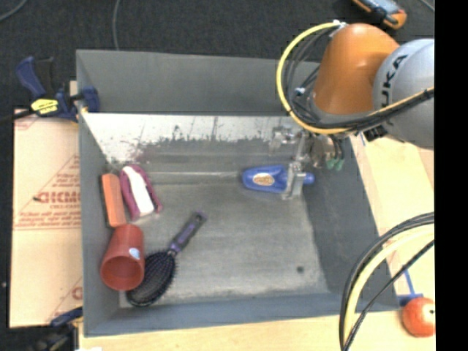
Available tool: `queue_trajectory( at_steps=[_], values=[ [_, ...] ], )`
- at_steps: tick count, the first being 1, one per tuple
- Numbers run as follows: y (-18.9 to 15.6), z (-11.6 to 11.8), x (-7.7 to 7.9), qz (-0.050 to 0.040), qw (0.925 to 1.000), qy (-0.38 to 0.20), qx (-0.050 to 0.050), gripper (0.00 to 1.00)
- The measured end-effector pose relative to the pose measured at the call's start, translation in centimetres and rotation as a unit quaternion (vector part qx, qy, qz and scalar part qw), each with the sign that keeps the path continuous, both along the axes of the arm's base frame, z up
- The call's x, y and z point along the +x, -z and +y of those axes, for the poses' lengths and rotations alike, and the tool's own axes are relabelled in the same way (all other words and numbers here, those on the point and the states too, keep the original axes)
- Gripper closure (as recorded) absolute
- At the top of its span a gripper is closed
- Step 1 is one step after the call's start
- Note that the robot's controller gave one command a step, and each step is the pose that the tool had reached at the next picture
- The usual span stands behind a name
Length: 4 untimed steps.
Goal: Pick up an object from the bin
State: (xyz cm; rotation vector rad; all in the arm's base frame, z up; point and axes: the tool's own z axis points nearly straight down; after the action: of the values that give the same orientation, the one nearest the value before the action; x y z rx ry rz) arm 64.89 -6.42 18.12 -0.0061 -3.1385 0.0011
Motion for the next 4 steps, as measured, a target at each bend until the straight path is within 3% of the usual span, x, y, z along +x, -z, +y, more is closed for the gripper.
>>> queue_trajectory(
  at_steps=[1, 2, 3, 4],
  values=[
    [-0.5, 0.0, 0.2, -0.004, 1.0, -0.001, -0.001, 0.0],
    [11.1, -4.1, 0.5, 0.0, 0.9999, -0.016, -0.001, 0.0],
    [11.0, -4.3, -0.1, -0.0091, 0.9994, 0.035, 0.001, 0.0],
    [10.8, -4.4, 0.4, -0.0032, 1.0, -0.002, -0.002, 0.0]
  ],
)
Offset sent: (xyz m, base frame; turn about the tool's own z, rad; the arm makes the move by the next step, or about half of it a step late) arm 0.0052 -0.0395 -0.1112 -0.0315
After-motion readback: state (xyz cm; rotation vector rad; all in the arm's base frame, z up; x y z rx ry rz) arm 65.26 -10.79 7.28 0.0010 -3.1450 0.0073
